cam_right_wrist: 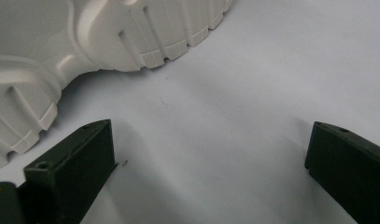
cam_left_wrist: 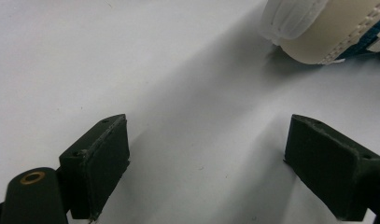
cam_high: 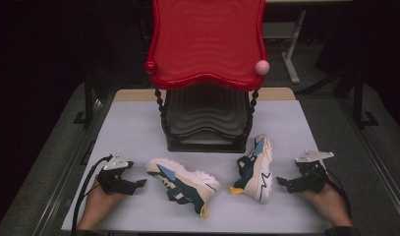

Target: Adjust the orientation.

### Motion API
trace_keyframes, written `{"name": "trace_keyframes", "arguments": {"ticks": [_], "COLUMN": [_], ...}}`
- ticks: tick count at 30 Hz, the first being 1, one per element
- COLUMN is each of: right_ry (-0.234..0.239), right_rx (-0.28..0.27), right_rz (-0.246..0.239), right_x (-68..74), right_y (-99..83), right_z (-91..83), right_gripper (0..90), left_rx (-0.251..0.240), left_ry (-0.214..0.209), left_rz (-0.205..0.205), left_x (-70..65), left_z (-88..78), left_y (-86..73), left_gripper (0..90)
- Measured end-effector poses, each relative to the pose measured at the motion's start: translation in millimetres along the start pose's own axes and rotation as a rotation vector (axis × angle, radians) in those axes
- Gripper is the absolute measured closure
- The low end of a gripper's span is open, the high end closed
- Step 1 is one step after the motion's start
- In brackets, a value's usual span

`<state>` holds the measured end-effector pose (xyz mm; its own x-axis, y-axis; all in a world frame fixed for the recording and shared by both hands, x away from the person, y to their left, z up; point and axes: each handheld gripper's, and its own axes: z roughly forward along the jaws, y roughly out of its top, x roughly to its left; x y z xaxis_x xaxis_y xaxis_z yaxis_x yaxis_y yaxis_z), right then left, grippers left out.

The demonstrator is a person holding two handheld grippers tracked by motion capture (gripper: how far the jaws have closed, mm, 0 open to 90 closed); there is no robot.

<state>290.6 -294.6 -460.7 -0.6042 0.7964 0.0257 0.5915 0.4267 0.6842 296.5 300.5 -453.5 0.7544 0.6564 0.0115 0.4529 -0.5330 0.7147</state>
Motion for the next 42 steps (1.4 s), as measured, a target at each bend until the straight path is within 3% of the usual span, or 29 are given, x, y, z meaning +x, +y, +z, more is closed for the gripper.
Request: {"name": "trace_keyframes", "arguments": {"ticks": [13,16,17,20,23,25,33,38,42], "right_ry": [0.000,0.000,0.000,0.001,0.000,0.001,0.000,0.000,0.000], "right_rx": [0.000,0.002,0.002,0.002,0.000,0.000,0.000,0.000,0.001], "right_rz": [0.000,0.003,0.003,0.003,0.000,0.000,0.000,0.000,0.000], "right_x": [0.0,0.3,0.2,0.2,0.0,0.0,0.0,0.0,0.0], "right_y": [0.0,-0.1,-0.1,0.0,0.0,0.0,0.0,0.0,0.1], "right_z": [-0.1,-0.2,-0.2,-0.2,0.0,0.0,0.0,0.0,0.0], "right_gripper": [0.8,0.8,0.8,0.8,0.8,0.8,0.8,0.8,0.8], "left_rx": [0.020,0.002,-0.045,-0.099,-0.108,-0.103,-0.083,-0.064,-0.058], "left_ry": [0.029,0.025,0.021,0.001,-0.035,-0.024,0.035,0.080,0.088], "left_rz": [-0.029,-0.027,-0.017,0.010,0.031,0.043,0.054,0.047,0.047], "left_x": [-3.8,-6.4,-12.7,-21.6,-29.0,-32.8,-34.7,-25.4,-16.6], "left_z": [-5.4,-13.0,-23.5,-31.8,-31.6,-27.9,-14.2,-9.2,-2.1], "left_y": [1.2,1.5,3.0,6.0,12.3,16.0,29.0,33.9,41.5], "left_gripper": [15.9,27.1,33.1,48.6,57.9,62.0,62.8,62.6,62.1]}}
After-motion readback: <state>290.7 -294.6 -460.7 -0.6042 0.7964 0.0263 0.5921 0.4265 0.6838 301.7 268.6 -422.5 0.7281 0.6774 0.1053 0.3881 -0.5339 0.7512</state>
